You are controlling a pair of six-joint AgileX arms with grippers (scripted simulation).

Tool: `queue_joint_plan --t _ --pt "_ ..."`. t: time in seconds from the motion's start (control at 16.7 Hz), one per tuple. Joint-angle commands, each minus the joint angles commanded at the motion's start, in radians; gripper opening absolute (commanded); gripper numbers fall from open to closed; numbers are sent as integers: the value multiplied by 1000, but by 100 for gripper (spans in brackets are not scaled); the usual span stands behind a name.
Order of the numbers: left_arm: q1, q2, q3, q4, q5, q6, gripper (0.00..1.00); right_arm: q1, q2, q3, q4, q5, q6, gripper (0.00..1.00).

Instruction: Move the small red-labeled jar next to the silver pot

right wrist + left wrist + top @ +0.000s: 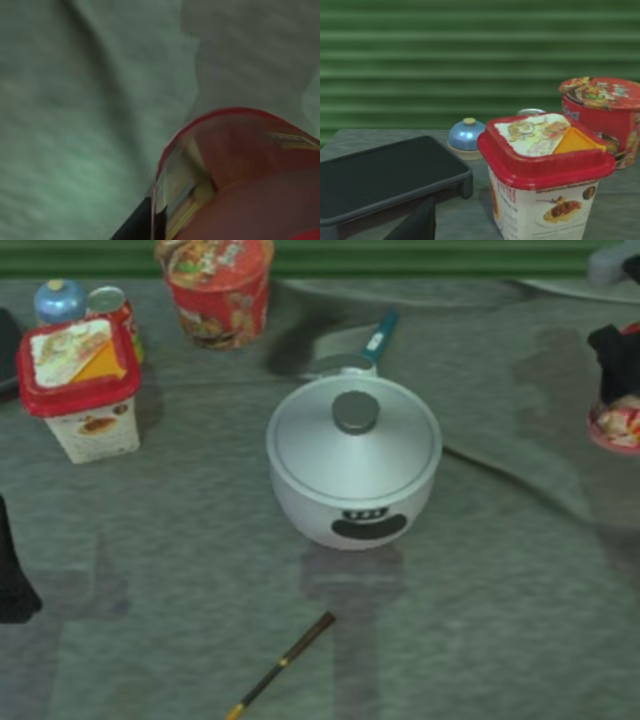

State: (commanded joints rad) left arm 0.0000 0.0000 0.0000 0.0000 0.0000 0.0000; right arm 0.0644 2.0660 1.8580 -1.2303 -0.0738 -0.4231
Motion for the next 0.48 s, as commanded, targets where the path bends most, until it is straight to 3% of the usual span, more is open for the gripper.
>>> queue_joint_plan --t 0.48 --pt "0 0 0 0 0 0 100 189 -37 -141 163 109 612 0"
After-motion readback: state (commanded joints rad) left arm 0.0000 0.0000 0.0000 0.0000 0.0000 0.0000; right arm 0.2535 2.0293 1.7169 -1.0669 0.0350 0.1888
